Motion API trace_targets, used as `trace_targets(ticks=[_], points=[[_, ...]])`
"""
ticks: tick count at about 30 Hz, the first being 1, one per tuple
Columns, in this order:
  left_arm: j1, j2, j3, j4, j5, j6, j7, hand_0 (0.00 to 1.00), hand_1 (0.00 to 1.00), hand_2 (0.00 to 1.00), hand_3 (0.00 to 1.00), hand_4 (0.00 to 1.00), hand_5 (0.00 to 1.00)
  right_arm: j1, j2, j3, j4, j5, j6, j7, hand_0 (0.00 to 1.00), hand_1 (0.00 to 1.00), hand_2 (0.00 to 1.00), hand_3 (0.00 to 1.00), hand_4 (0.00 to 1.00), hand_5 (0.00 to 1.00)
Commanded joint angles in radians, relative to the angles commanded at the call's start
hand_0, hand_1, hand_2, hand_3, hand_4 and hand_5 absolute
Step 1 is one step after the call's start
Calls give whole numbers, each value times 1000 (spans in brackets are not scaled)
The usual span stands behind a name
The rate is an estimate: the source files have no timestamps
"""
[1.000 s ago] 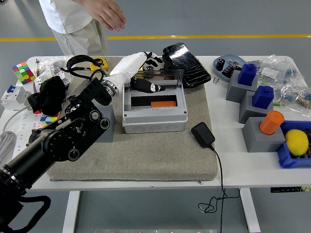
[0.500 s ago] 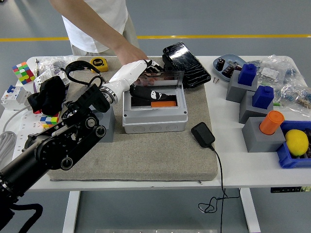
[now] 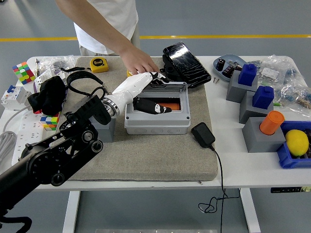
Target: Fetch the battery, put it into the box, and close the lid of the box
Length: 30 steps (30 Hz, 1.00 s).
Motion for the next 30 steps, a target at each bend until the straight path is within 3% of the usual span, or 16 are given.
trace_targets(ticks=[9, 16, 19, 25, 30], points=[[20, 23, 34, -5, -34, -6, -1, 627, 674, 688, 740, 998, 375, 2, 2, 6, 0, 0, -1, 1, 611, 660, 682, 586, 985, 554], [60, 27, -33, -73, -45, 16, -44, 619, 671, 687, 740, 998, 377, 2, 3, 10, 0, -6, -1, 0, 610, 660, 682, 586, 985, 555], [97, 24, -88, -108, -89, 50, -105, 619, 671, 687, 740, 998, 377, 2, 4, 12, 0, -8, -1, 0, 610, 660, 682, 586, 985, 555], [202, -3, -240, -120, -295, 152, -311, 581, 665, 674, 733, 998, 381, 3, 7, 20, 0, -15, -1, -2, 610, 659, 682, 586, 985, 555], [282, -25, -369, -117, -496, 166, -443, 553, 650, 633, 685, 998, 381, 6, 9, 28, 0, -19, -2, -2, 610, 658, 682, 585, 985, 555]])
